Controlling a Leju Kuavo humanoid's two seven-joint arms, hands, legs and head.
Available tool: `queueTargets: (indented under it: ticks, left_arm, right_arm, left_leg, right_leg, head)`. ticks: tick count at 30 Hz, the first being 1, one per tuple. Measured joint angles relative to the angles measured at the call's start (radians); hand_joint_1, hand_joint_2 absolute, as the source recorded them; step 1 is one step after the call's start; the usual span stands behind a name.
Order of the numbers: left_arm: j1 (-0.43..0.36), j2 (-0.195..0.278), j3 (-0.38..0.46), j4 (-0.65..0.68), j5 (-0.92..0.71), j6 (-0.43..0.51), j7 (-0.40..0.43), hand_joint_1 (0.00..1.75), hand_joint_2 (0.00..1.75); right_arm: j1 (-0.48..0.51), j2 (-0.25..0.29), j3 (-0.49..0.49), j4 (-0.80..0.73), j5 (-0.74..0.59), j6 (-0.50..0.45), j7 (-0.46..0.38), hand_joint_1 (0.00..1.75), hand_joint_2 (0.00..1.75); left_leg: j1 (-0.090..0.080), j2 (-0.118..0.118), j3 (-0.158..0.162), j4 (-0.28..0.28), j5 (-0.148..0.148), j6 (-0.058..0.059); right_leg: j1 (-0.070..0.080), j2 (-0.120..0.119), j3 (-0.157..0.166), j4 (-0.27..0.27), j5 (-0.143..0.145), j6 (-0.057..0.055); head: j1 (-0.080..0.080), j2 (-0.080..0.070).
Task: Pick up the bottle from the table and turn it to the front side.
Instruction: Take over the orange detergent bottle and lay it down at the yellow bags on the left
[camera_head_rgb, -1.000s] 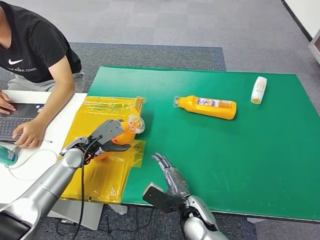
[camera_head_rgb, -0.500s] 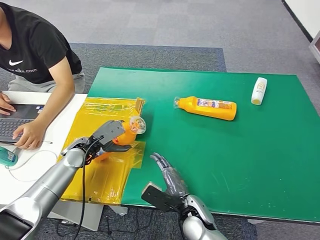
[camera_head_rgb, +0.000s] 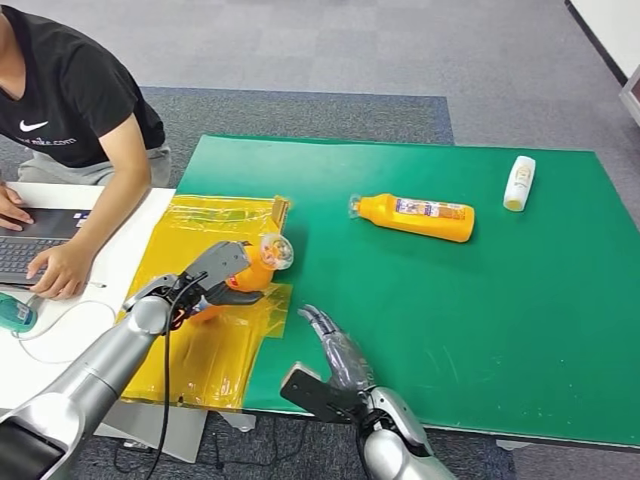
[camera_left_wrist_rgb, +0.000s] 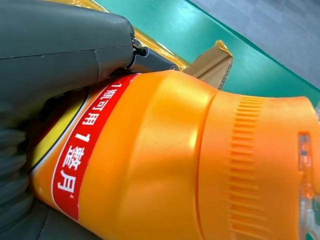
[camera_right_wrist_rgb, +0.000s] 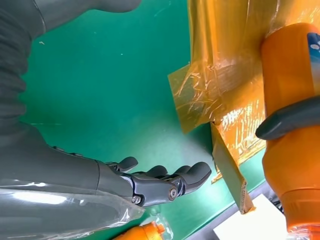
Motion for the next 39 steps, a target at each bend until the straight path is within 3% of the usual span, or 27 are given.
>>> queueTargets:
  ticks: [16, 25, 32, 39]
  left_arm:
    - [-0.006, -0.001, -0.008, 0.01, -0.001, 0.001, -0.007, 1.67, 1.75]
    - [-0.008, -0.002, -0.011, 0.012, -0.003, 0.002, -0.011, 1.73, 1.75]
    - [-0.008, -0.002, -0.013, 0.012, -0.003, 0.005, -0.012, 1.5, 1.75]
    - [-0.005, -0.002, -0.013, 0.012, -0.002, 0.009, -0.019, 1.47, 1.75]
  right_arm:
    - [-0.007, 0.003, 0.006, 0.011, 0.0, -0.002, 0.004, 0.0, 1.75]
    - [-0.009, 0.003, 0.006, 0.016, 0.002, -0.002, 0.006, 0.0, 1.75]
    - [-0.009, 0.003, 0.006, 0.019, 0.002, -0.002, 0.009, 0.0, 1.75]
    - [-0.009, 0.003, 0.007, 0.02, 0.003, -0.002, 0.011, 0.0, 1.75]
  left_leg:
    - [-0.001, -0.001, 0.004, -0.001, -0.001, -0.001]
    - [-0.001, -0.001, 0.005, -0.001, -0.002, -0.003]
    - [-0.002, -0.001, 0.007, -0.001, -0.003, -0.002]
    - [-0.002, -0.001, 0.009, -0.001, -0.005, -0.002]
  right_leg:
    - [-0.001, -0.001, 0.003, 0.0, -0.003, 0.001]
    - [-0.002, -0.001, 0.005, 0.0, -0.005, 0.001]
    - [-0.002, -0.001, 0.006, 0.0, -0.007, 0.001]
    - [-0.002, -0.001, 0.008, 0.0, -0.008, 0.001]
  head:
    - [0.0, 0.0]
    - [0.0, 0.0]
    - [0.0, 0.0]
    - [0.0, 0.0]
